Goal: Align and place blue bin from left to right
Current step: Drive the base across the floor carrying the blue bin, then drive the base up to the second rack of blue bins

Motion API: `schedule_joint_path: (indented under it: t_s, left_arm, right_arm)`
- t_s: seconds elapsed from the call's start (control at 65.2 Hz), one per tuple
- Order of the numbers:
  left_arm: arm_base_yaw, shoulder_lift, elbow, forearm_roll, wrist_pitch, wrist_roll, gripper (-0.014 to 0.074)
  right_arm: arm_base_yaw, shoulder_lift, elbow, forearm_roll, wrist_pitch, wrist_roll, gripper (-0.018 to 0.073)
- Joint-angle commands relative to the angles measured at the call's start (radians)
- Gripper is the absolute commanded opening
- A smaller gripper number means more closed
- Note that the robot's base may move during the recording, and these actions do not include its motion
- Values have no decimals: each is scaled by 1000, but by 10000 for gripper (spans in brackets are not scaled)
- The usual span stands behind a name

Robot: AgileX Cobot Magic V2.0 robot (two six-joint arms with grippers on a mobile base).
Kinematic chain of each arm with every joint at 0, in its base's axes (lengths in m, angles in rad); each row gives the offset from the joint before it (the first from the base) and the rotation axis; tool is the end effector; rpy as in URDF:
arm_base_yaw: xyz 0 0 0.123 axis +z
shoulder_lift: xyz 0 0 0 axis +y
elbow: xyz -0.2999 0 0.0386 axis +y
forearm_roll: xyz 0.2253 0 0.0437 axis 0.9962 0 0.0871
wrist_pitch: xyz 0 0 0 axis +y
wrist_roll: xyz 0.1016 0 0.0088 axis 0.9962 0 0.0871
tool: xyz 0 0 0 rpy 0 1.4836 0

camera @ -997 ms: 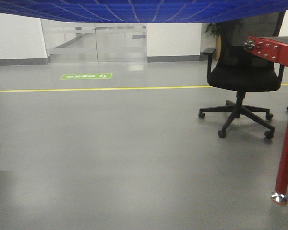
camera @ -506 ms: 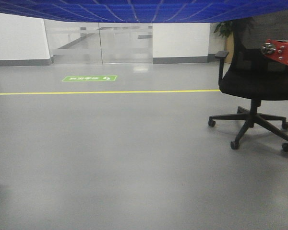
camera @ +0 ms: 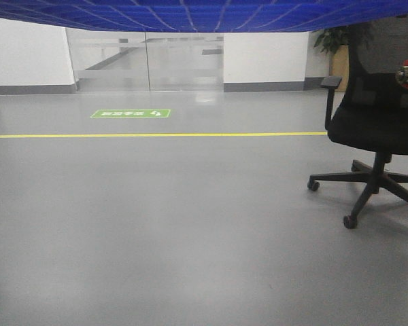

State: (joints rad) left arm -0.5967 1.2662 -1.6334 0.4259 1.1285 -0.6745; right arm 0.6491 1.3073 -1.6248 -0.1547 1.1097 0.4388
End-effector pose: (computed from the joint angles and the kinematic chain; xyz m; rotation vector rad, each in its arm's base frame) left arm 0.2013 -0.0907 0.4860 -0.0872 2.1602 -0.1999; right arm 0.1971 0.1319 0.4693 -0.2460 2.2786 0.3808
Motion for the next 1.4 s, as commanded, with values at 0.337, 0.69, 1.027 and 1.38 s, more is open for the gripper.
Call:
schedule_joint_path:
  t_s: [0.337, 0.69, 1.027, 1.38]
  left_arm:
    - [-7, -22, -21, 48, -50, 5, -111]
    - [-7, -22, -21, 52, -50, 5, -111]
    - [-7, -22, -21, 52, -50, 5, -111]
    - [-7, -22, -21, 52, -50, 5, -111]
  right_arm:
    - [-9, -12, -17, -68, -56, 24, -81]
    - [-9, -12, -17, -68, -56, 24, -81]
    - [-9, -12, -17, -68, -56, 24, -81]
    - [-9, -12, -17, -68, -58, 24, -81]
